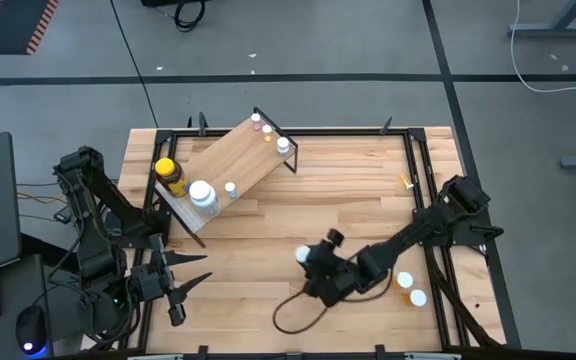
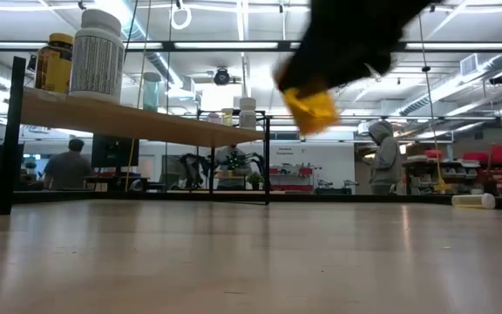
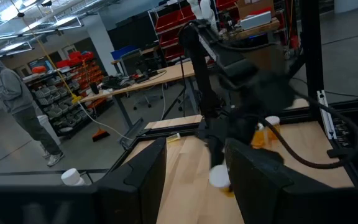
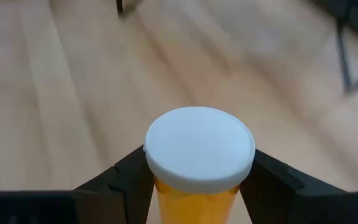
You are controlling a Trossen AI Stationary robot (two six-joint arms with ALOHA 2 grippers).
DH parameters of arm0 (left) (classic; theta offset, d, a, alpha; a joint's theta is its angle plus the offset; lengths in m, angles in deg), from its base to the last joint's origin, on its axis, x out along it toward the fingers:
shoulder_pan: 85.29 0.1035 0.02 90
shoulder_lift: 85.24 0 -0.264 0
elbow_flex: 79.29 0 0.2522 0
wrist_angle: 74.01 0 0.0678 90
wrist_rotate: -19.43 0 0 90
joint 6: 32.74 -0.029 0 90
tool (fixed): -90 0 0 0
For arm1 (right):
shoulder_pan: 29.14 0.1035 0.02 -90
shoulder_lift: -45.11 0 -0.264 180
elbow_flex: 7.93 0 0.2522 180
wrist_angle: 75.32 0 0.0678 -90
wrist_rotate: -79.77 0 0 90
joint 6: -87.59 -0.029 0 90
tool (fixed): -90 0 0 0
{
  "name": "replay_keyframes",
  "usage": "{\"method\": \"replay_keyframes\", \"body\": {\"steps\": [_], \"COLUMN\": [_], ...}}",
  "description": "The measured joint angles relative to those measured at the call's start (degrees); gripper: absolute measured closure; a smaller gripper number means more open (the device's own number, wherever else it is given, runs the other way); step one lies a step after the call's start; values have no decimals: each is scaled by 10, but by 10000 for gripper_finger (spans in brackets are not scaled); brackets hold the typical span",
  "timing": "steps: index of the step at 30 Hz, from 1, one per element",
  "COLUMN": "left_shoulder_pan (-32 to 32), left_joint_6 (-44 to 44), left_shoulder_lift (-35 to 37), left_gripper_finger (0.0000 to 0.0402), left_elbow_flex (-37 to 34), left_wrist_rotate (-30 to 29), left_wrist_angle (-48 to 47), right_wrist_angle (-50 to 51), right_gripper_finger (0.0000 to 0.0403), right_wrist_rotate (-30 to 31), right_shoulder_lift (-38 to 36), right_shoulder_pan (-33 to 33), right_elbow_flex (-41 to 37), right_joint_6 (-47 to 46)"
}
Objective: Pick and place medicine bottles onto shelf by color
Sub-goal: Put the bottom left orange pill bottle on the shelf
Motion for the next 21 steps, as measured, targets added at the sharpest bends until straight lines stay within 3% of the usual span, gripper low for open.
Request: {"method": "replay_keyframes", "body": {"steps": [11, 21], "left_shoulder_pan": [0, -1], "left_joint_6": [0, -1], "left_shoulder_lift": [0, 0], "left_gripper_finger": [230, 230], "left_elbow_flex": [0, 0], "left_wrist_rotate": [0, 0], "left_wrist_angle": [0, 0], "right_wrist_angle": [-325, -467], "right_gripper_finger": [192, 192], "right_wrist_rotate": [-52, -155], "right_shoulder_lift": [-1, 14], "right_shoulder_pan": [-122, -206], "right_elbow_flex": [0, 0], "right_joint_6": [292, 340]}}
